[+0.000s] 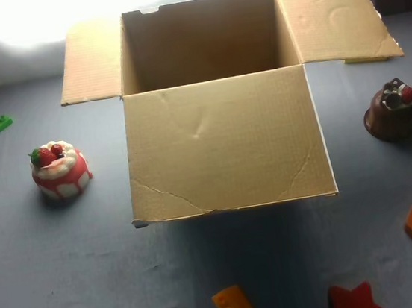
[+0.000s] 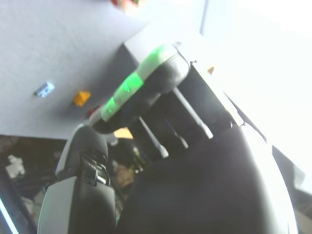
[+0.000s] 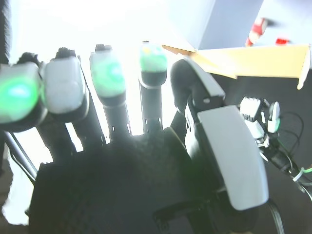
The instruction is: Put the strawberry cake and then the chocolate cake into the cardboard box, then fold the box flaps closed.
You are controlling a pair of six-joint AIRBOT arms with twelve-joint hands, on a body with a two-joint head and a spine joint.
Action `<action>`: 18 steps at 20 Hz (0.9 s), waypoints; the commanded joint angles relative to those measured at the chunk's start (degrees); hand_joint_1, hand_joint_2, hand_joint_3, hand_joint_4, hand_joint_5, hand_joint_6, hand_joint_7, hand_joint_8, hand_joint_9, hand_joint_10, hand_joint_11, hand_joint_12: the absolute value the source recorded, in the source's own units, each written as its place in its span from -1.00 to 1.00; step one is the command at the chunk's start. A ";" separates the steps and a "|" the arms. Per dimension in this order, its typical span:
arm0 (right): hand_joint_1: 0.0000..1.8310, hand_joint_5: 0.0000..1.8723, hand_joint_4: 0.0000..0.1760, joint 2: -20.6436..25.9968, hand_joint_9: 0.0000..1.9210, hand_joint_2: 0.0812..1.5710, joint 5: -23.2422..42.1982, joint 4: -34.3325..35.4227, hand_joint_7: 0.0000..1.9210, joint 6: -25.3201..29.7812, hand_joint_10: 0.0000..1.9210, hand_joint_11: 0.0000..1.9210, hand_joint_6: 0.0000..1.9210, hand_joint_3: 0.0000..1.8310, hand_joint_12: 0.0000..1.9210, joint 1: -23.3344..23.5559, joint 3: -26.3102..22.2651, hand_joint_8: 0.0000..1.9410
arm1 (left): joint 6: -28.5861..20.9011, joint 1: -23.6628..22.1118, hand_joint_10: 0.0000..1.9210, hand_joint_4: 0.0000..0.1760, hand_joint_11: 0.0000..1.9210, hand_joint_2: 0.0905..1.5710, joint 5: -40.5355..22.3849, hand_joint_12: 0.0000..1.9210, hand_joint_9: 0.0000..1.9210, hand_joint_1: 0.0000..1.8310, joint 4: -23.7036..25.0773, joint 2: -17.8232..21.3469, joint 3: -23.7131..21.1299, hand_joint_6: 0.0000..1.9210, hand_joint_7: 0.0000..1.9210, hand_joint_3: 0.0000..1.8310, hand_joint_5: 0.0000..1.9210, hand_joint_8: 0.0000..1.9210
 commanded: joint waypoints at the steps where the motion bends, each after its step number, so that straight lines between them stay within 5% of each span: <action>1: -0.57 -0.83 -0.87 0.75 -0.81 0.42 4.41 0.60 -0.78 -0.18 -0.95 -1.00 -0.98 -0.98 -0.18 0.93 0.10 -1.00 | 0.12 -0.76 -0.97 -0.73 -1.00 0.45 -0.30 -0.04 -0.68 -0.55 -4.84 0.30 0.13 -0.99 -0.73 -1.00 -0.79 -1.00; 3: -0.61 -0.86 -0.76 0.80 -0.85 0.45 1.86 2.72 -0.83 -0.17 -0.99 -1.00 -1.00 -0.99 -0.31 1.61 0.14 -1.00 | 0.12 -0.76 -0.98 -0.54 -1.00 0.43 -0.61 -0.06 -0.70 -0.53 -4.04 0.37 0.10 -1.00 -0.74 -1.00 -0.80 -1.00; 6: -0.64 -0.83 -0.53 0.91 -0.84 0.37 -0.56 5.10 -0.88 -0.17 -0.99 -1.00 -0.99 -1.00 -0.23 1.84 0.16 -1.00 | -0.11 -1.18 -1.00 -0.55 -1.00 0.40 -0.59 -0.03 -0.75 -0.61 -1.34 0.42 -0.38 -1.00 -0.77 -1.00 -0.86 -1.00; 9: -0.65 -0.89 -0.42 1.00 -0.90 0.34 -0.73 11.68 -0.96 -0.19 -1.00 -1.00 -1.00 -1.00 -0.39 1.84 0.90 -1.00 | -0.39 -2.38 -1.00 -0.42 -1.00 0.35 -0.52 -0.20 -0.82 -0.59 0.88 0.70 -1.84 -1.00 -0.86 -1.00 -0.89 -1.00; 15: -0.45 -0.94 -0.55 0.94 -0.94 0.29 -2.06 14.13 -0.97 -0.23 -1.00 -1.00 -1.00 -1.00 -0.73 1.95 1.57 -1.00 | -1.40 -3.70 -1.00 -0.26 -1.00 0.28 -0.40 -0.29 -0.86 -0.34 5.53 1.08 -3.14 -1.00 -0.92 -1.00 -0.91 -1.00; 18: -0.29 -0.96 -0.49 0.87 -0.94 0.29 -2.06 14.33 -0.96 -0.18 -1.00 -1.00 -1.00 -1.00 -0.64 2.10 1.57 -1.00 | -0.71 -1.87 -1.00 -0.20 -1.00 0.28 -0.23 -0.30 -0.86 -0.25 3.33 0.97 -3.28 -1.00 -0.92 -1.00 -0.93 -1.00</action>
